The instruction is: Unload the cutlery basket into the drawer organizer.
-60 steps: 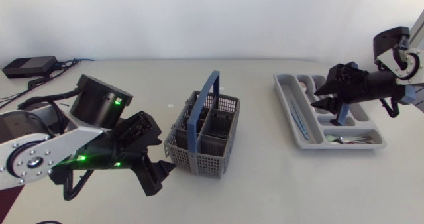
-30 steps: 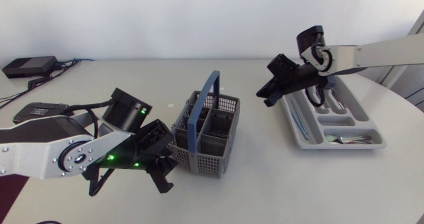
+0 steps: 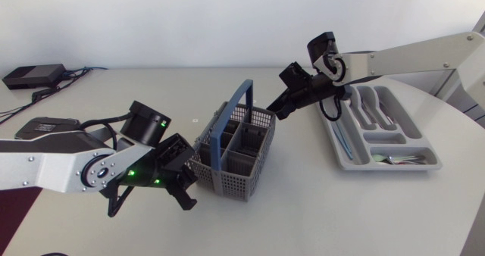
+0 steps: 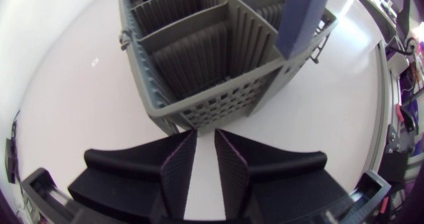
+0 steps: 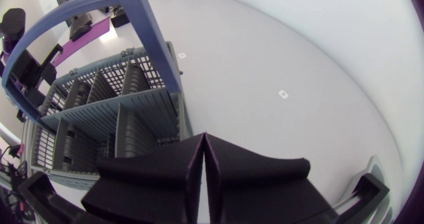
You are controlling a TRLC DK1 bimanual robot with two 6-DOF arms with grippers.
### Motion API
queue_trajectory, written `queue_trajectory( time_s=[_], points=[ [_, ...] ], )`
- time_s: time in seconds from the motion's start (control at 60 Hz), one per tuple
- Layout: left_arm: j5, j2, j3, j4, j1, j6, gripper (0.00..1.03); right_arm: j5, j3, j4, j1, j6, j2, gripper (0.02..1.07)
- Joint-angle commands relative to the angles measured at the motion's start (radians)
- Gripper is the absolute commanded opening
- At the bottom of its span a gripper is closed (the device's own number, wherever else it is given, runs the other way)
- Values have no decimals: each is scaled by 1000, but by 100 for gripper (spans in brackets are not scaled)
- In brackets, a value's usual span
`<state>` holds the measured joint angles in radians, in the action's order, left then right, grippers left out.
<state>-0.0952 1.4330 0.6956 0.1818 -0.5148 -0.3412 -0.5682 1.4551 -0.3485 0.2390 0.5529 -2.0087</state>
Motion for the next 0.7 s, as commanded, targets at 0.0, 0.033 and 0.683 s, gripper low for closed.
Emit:
queue_trajectory(
  time_s=[0.0,0.033,0.683],
  points=[
    [5,29,28,-21,30,-13,23,-24,-58,-23,8,-1,19,8],
    [3,35,33,-25,39,-18,23,-27,-75,-23,10,1,28,8],
    [-41,219,266,-51,151,-51,23,-25,-420,-14,75,27,314,8]
  ],
)
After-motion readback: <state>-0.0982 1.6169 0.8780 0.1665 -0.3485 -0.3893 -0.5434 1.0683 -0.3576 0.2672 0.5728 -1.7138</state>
